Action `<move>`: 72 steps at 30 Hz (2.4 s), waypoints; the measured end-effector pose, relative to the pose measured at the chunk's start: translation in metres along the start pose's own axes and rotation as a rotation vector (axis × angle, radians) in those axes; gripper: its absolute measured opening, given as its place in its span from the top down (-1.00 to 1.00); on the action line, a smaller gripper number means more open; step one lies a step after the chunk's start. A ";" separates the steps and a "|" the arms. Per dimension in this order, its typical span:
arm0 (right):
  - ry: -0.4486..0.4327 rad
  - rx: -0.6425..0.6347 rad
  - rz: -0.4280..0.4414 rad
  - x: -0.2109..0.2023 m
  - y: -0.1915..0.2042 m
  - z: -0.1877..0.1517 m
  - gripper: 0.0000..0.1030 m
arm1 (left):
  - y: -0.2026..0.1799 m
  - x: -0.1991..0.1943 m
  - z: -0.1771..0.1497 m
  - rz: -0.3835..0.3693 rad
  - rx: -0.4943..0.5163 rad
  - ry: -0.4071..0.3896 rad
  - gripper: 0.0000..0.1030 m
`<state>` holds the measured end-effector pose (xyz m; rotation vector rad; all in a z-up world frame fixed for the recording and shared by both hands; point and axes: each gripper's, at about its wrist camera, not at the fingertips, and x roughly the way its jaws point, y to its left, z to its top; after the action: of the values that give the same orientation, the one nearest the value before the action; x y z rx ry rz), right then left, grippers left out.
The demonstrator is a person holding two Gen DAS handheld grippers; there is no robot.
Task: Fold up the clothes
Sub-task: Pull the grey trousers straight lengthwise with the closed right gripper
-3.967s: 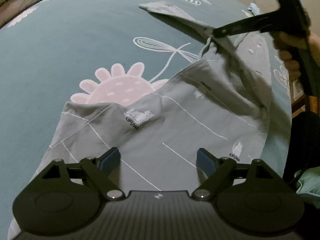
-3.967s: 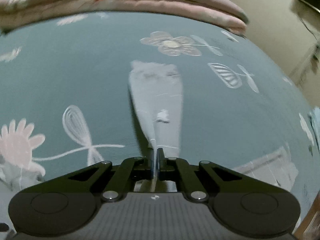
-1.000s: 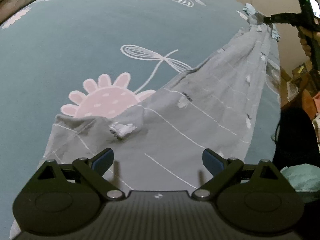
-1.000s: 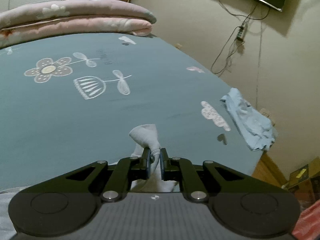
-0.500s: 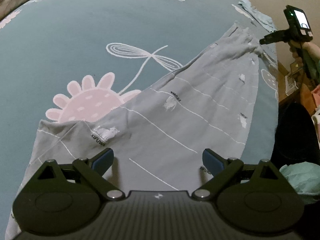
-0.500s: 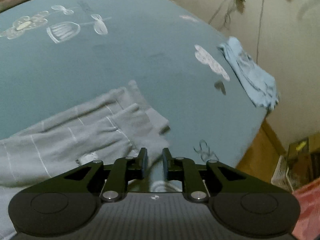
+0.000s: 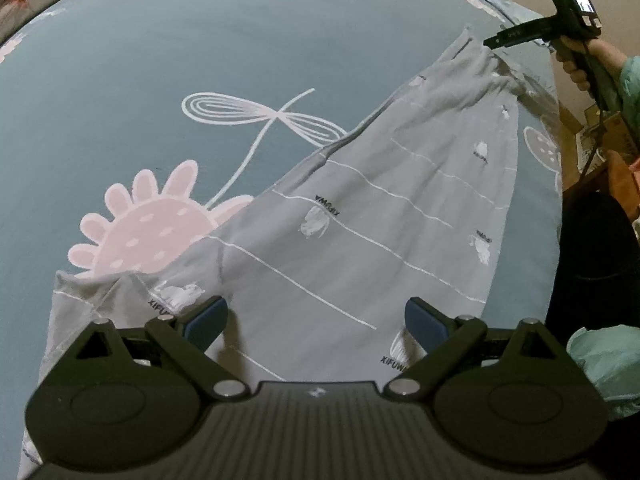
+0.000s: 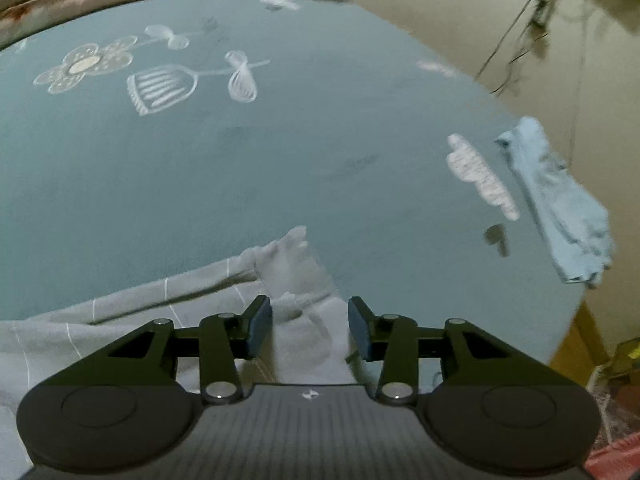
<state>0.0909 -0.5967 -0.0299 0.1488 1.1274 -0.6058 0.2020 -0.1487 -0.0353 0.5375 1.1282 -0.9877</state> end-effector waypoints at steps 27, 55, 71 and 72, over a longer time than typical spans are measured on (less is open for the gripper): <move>-0.188 -0.180 0.091 -0.035 -0.001 0.002 0.82 | -0.023 0.004 0.025 0.011 -0.030 -0.006 -0.85; -0.205 0.252 0.003 -0.060 -0.059 -0.011 0.55 | -0.029 -0.006 0.011 -0.053 0.050 -0.060 -0.85; -0.117 0.395 -0.043 -0.014 -0.043 -0.043 0.99 | -0.030 -0.001 0.017 -0.057 0.084 -0.054 -0.85; -0.109 0.413 -0.033 -0.014 -0.048 -0.043 0.98 | -0.029 -0.003 0.015 -0.055 0.087 -0.060 -0.85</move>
<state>0.0272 -0.6133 -0.0276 0.4472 0.8894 -0.8623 0.1842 -0.1739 -0.0237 0.5455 1.0548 -1.0975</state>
